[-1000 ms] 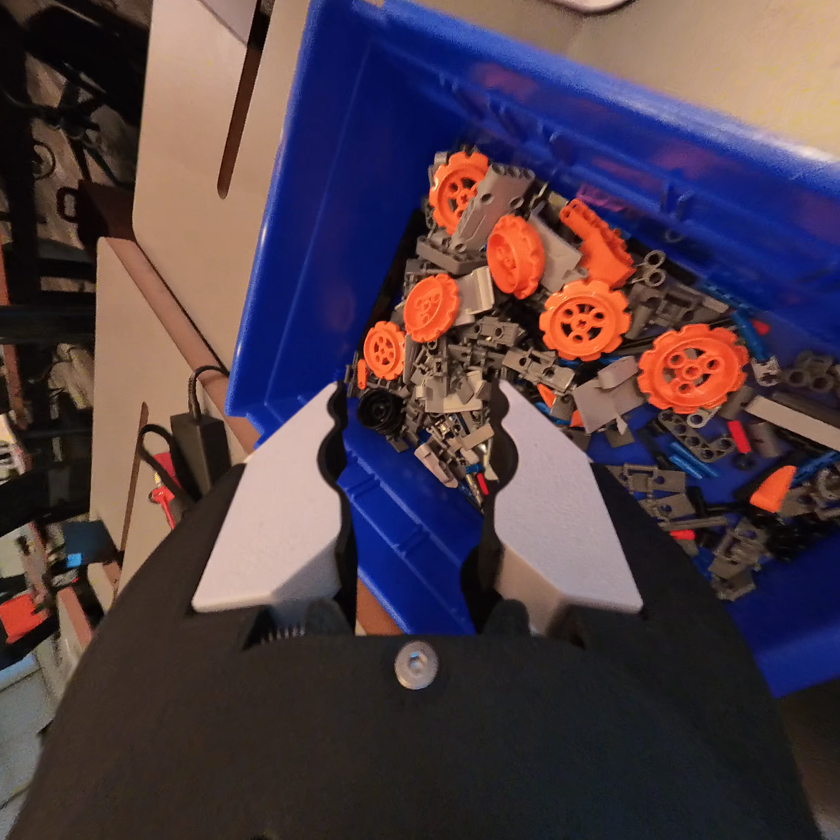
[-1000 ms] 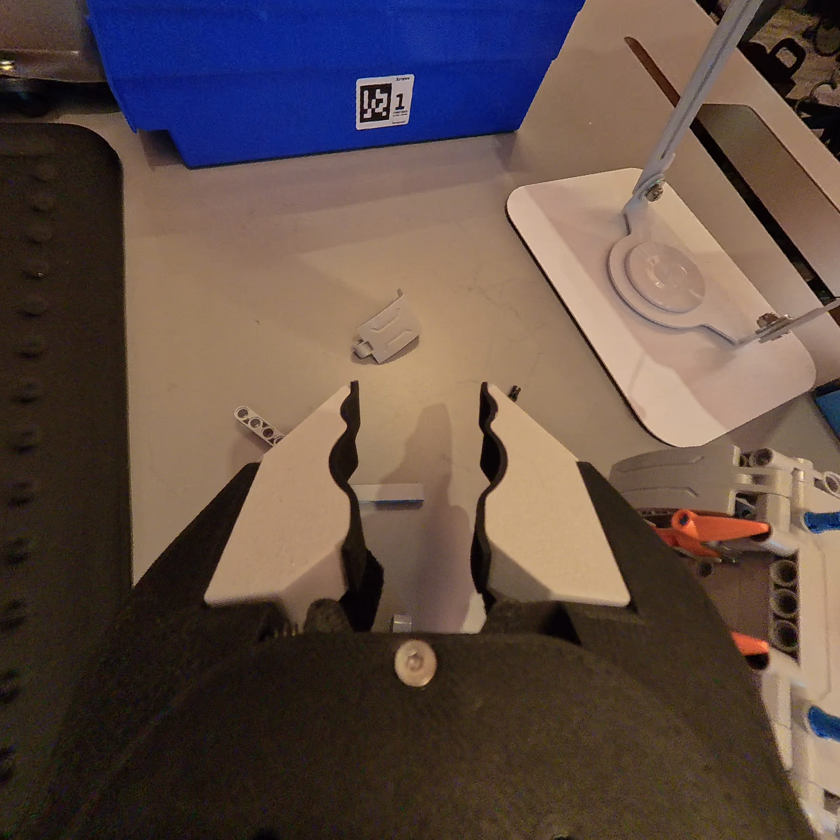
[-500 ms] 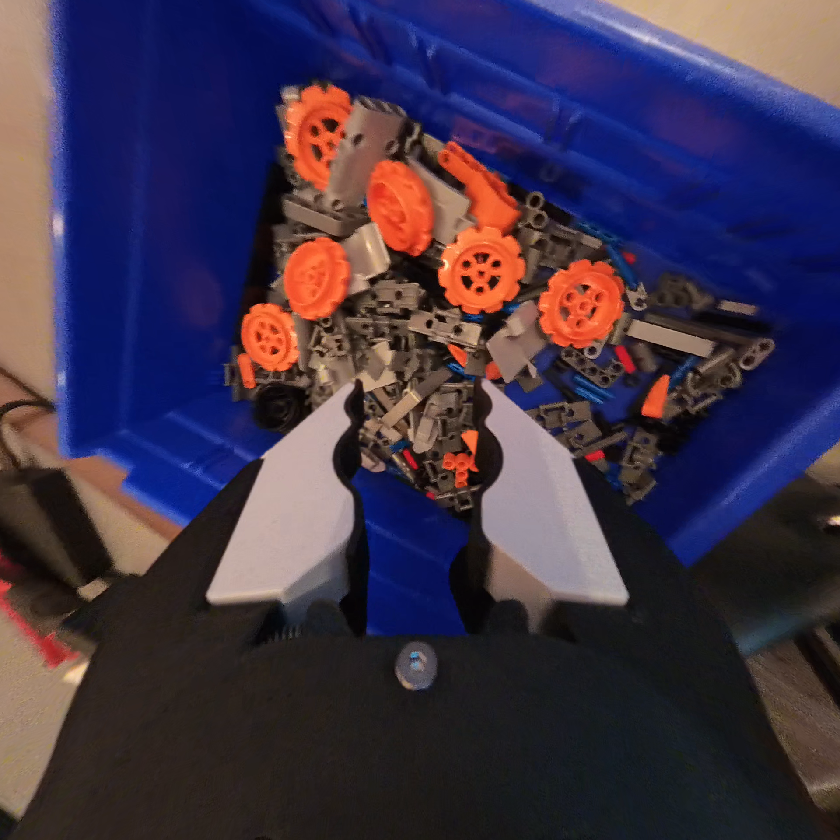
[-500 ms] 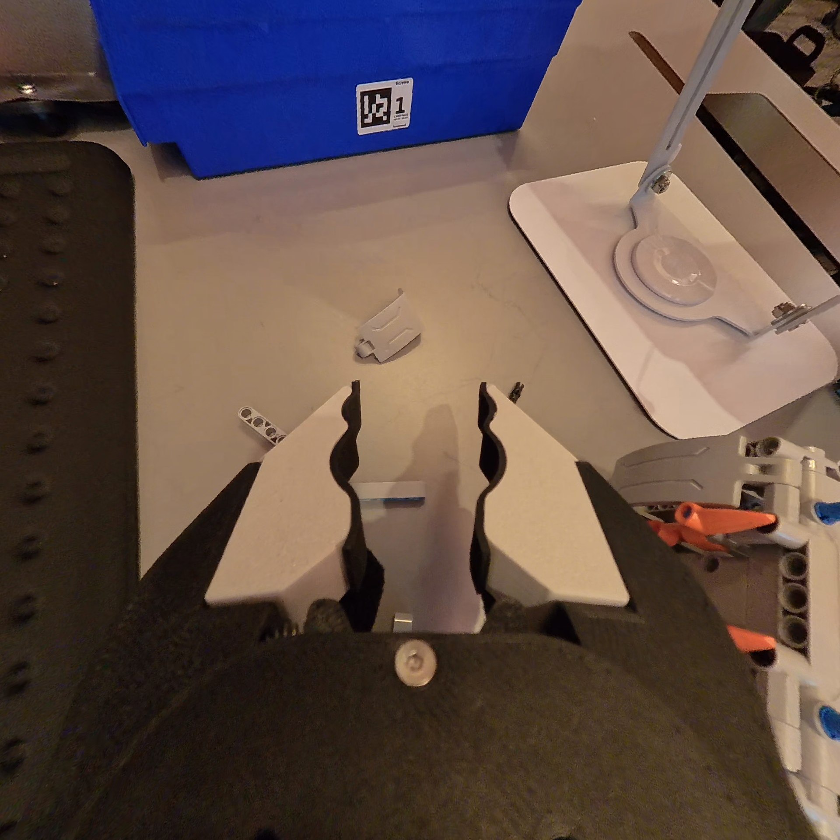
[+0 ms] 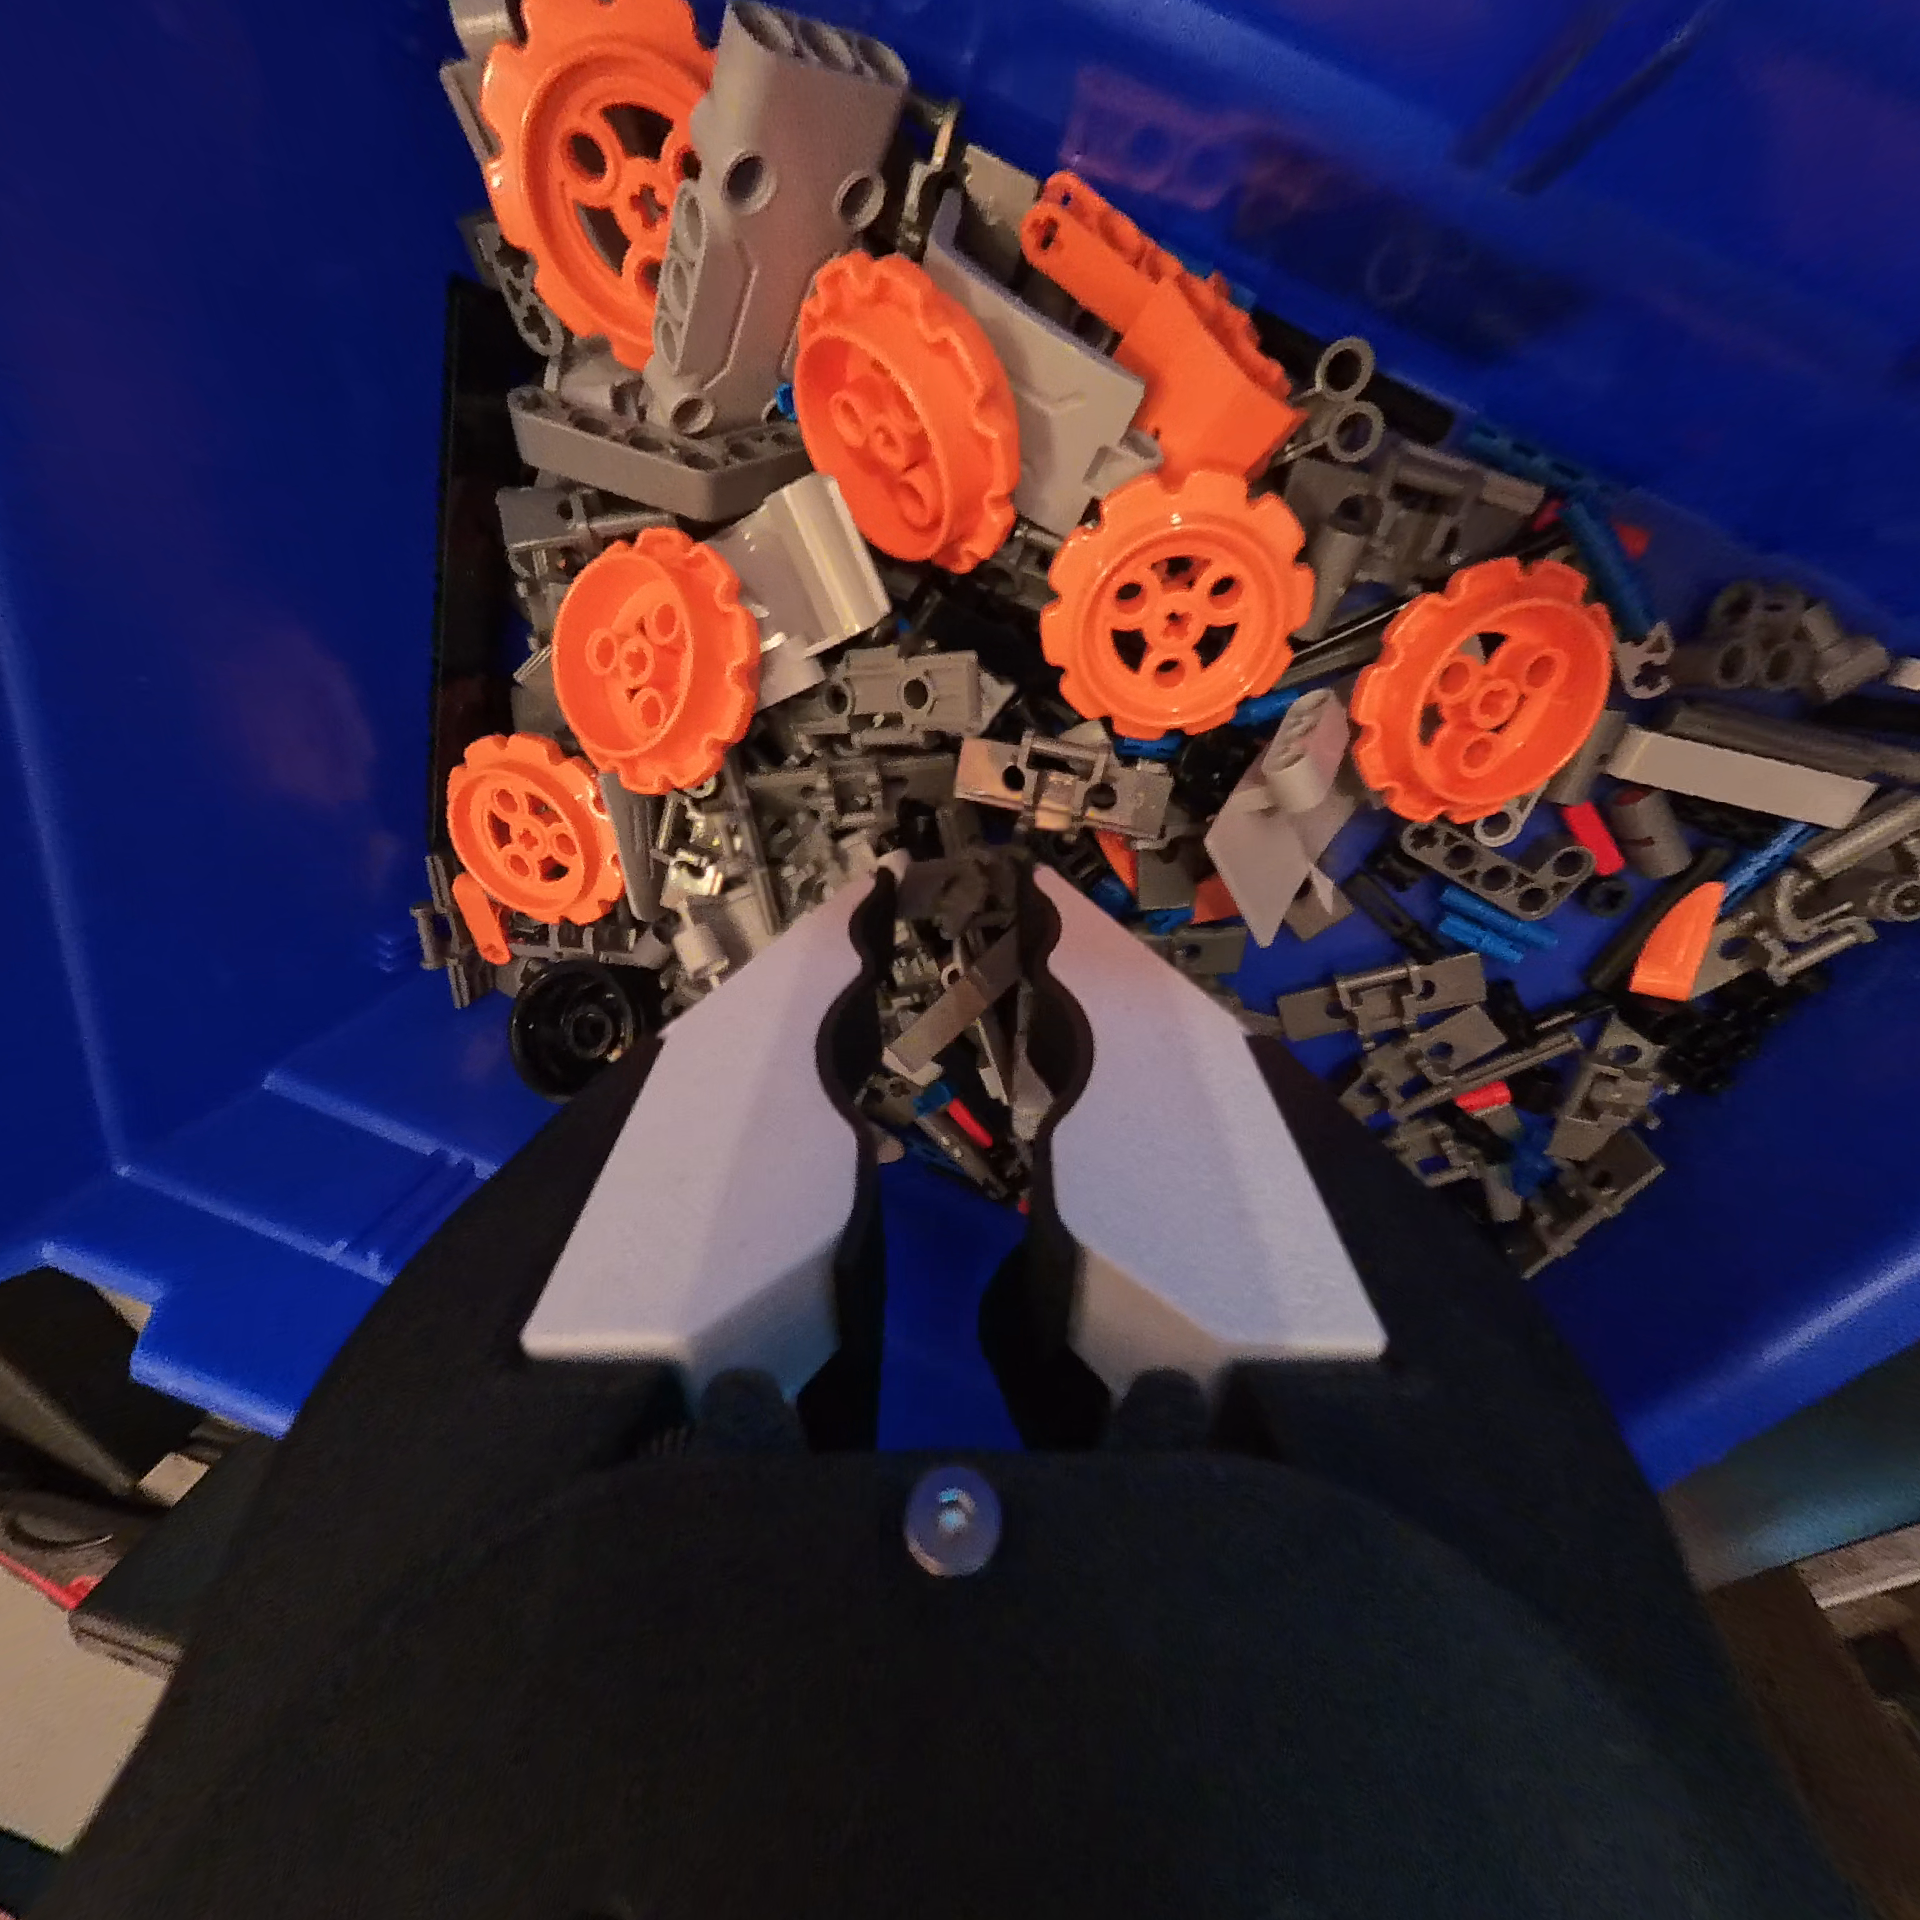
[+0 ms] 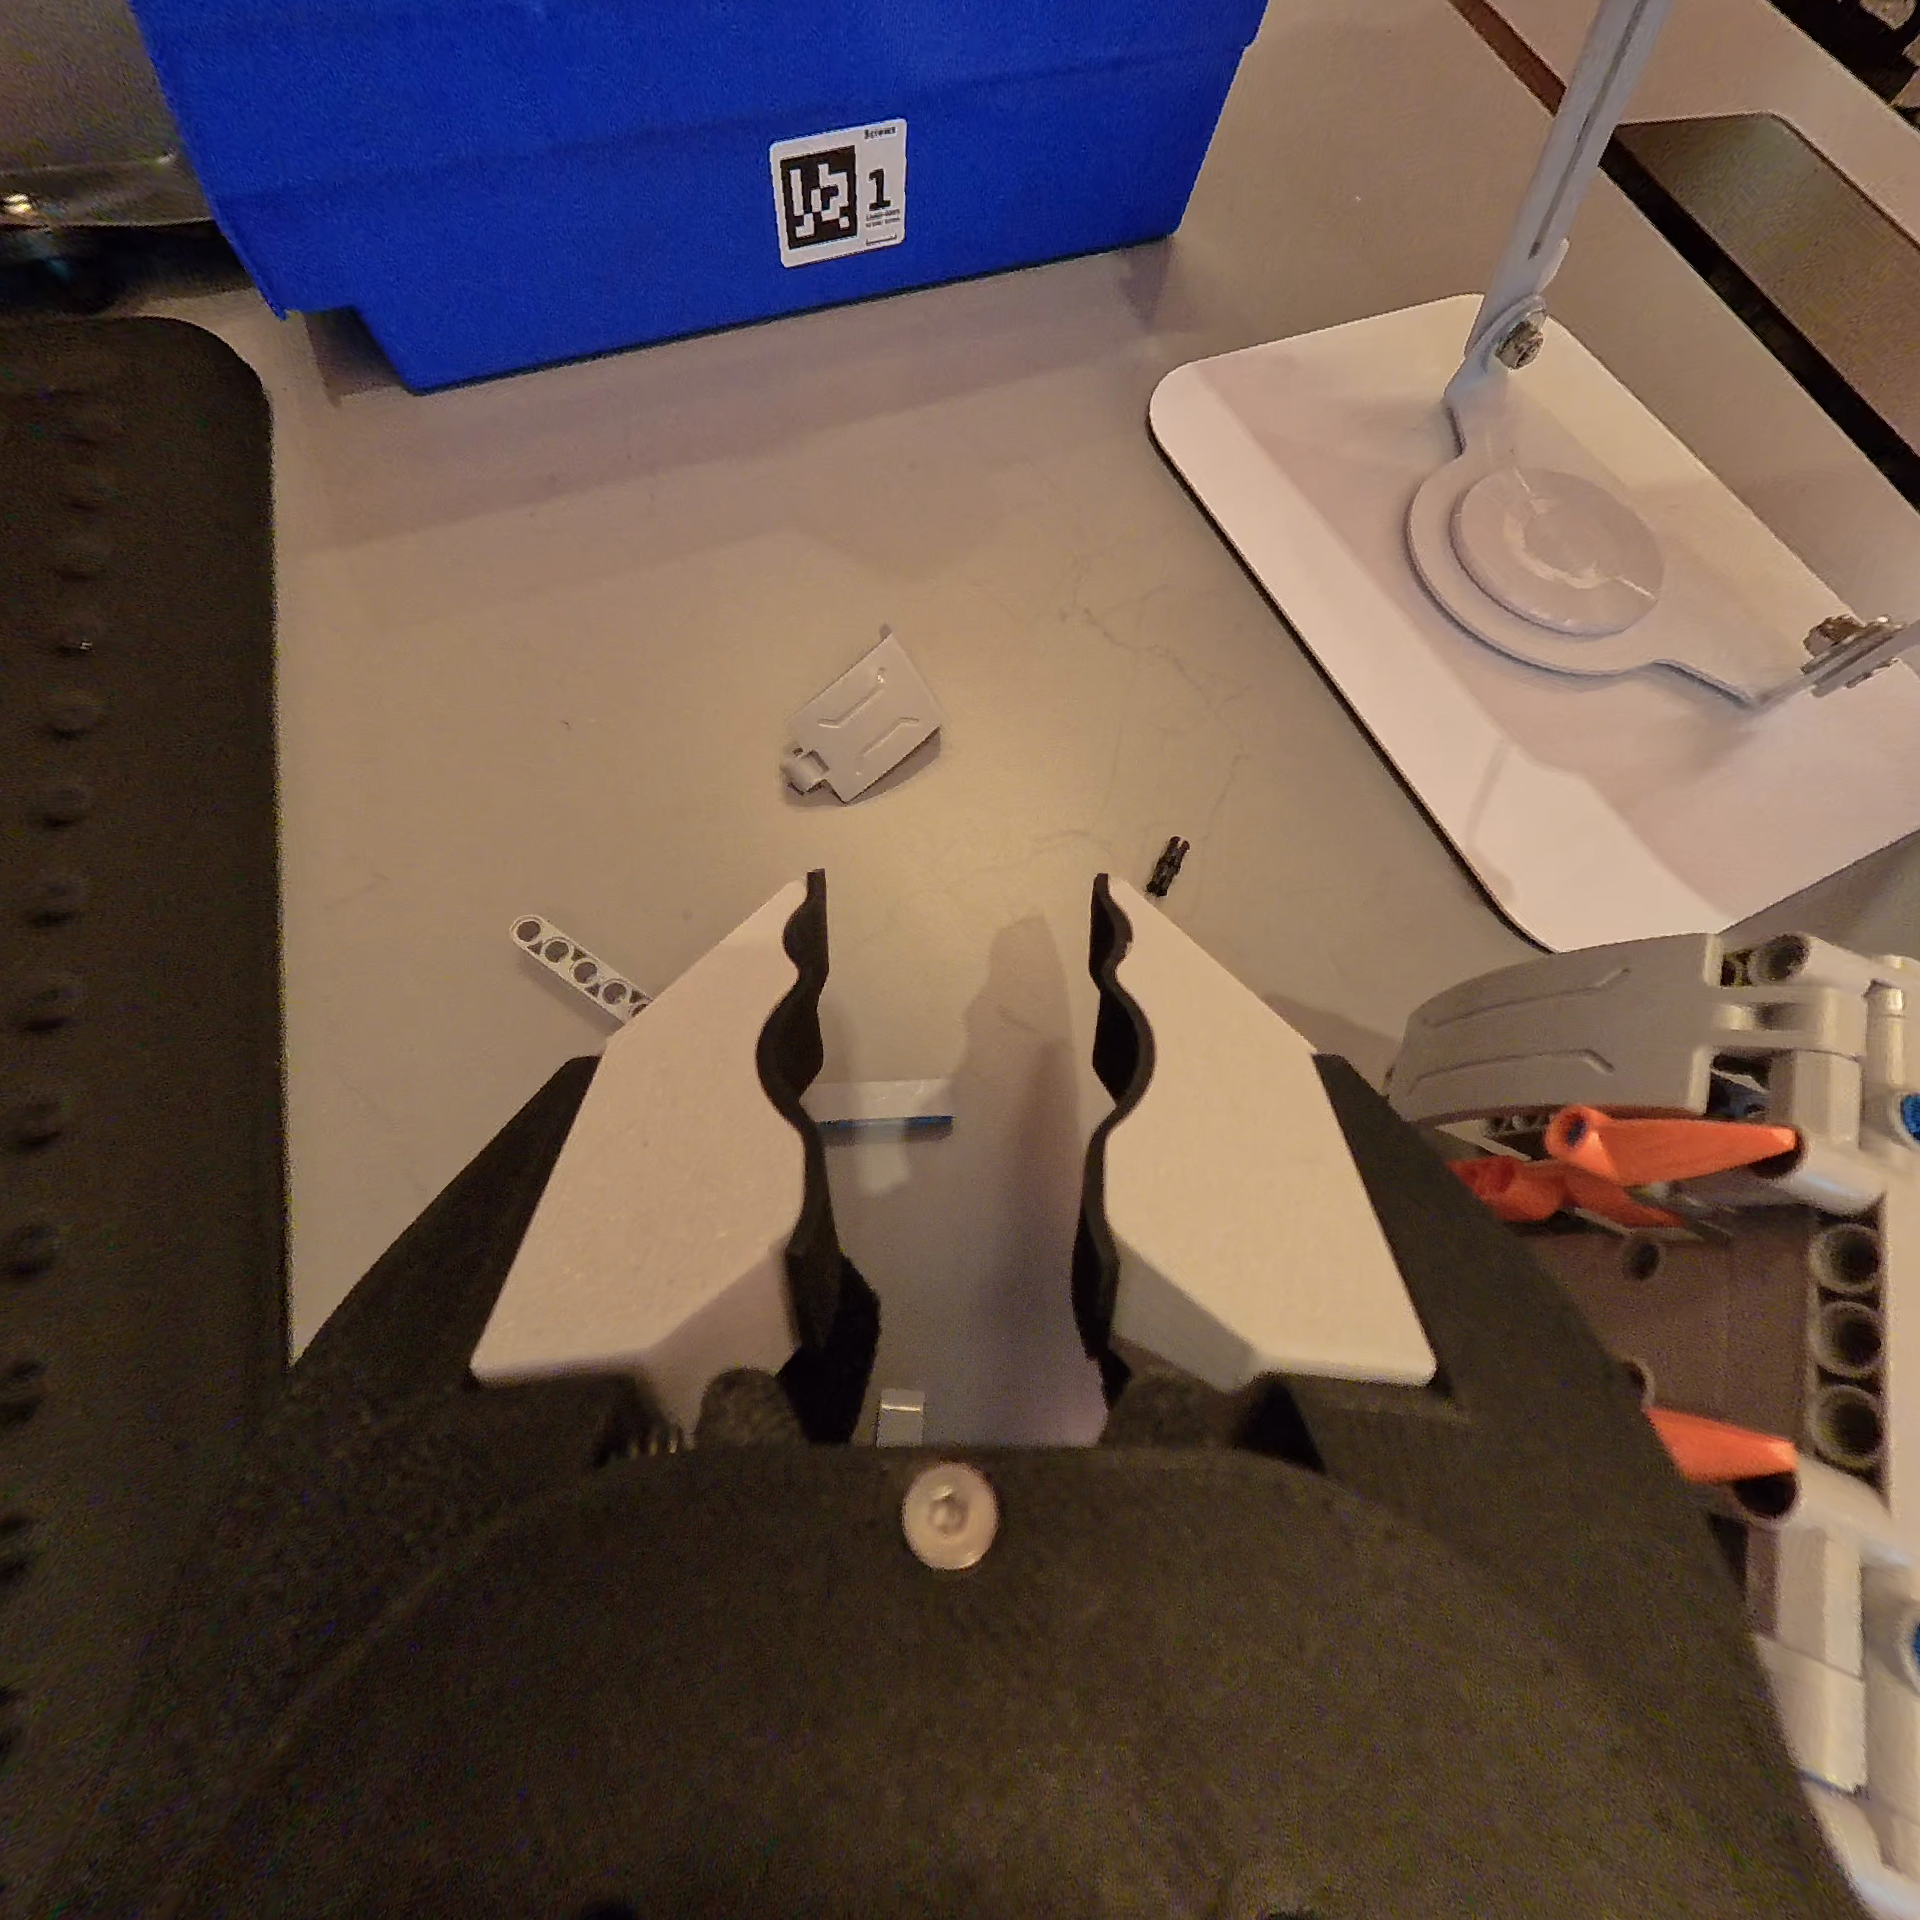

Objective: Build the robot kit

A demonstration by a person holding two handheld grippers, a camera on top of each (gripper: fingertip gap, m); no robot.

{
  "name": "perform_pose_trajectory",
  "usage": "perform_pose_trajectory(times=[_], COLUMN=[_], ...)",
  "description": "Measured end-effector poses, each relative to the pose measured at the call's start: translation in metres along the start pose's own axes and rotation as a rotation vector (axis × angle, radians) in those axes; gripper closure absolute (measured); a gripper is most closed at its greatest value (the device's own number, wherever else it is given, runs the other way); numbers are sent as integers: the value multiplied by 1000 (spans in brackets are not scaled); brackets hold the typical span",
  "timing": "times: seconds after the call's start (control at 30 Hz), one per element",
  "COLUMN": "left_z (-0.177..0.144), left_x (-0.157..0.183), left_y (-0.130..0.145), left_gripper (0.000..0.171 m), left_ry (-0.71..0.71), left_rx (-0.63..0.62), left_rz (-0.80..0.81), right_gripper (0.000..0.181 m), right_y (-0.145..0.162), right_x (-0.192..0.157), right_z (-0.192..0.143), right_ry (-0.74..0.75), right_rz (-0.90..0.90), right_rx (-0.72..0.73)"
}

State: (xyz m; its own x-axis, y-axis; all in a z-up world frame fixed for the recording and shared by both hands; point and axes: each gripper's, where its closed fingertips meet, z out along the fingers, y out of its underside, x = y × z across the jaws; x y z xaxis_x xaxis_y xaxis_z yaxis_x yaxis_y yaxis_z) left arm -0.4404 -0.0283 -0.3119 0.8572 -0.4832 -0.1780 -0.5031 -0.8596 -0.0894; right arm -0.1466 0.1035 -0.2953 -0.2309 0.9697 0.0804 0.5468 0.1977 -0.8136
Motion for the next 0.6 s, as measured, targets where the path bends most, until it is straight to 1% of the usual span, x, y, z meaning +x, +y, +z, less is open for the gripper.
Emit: perform_pose_trajectory(times=[0.03, 0.07, 0.1, 0.27, 0.37, 0.4, 0.47, 0.5, 0.57, 0.6], left_z=[-1, -2, -4, -12, -15, -16, -16, -17, -21, -23], left_x=[-3, -9, -15, -35, -46, -47, -40, -37, -20, -17], left_y=[2, 5, 7, 9, 13, 11, 11, 12, 10, 13], left_gripper=[151, 156, 157, 157, 156, 156, 155, 149, 136, 129], left_ry=[-10, -32, -44, -70, -103, -106, -59, -47, 54, 75], left_rx=[-6, -11, -15, 43, 47, 61, 67, 69, 95, 84], left_rz=[0, -16, -36, -59, -74, -72, -76, -63, -58, -67], right_gripper=[133, 133, 133, 133, 134, 134, 134, 134, 134, 134], right_y=[0, 0, 1, 2, 3, 3, 3, 3, 3, 3], right_x=[0, 0, 0, 0, 0, 0, -1, -1, -1, -2], right_z=[0, 0, 0, 1, 1, 1, 1, 1, 1, 1], right_ry=[0, -2, -3, -14, -16, -17, -22, -22, -26, -29], right_rz=[2, 2, 3, 7, 3, 2, 3, 3, 3, 4], right_rx=[0, 1, 0, -2, -5, -6, -4, -3, 0, 1])
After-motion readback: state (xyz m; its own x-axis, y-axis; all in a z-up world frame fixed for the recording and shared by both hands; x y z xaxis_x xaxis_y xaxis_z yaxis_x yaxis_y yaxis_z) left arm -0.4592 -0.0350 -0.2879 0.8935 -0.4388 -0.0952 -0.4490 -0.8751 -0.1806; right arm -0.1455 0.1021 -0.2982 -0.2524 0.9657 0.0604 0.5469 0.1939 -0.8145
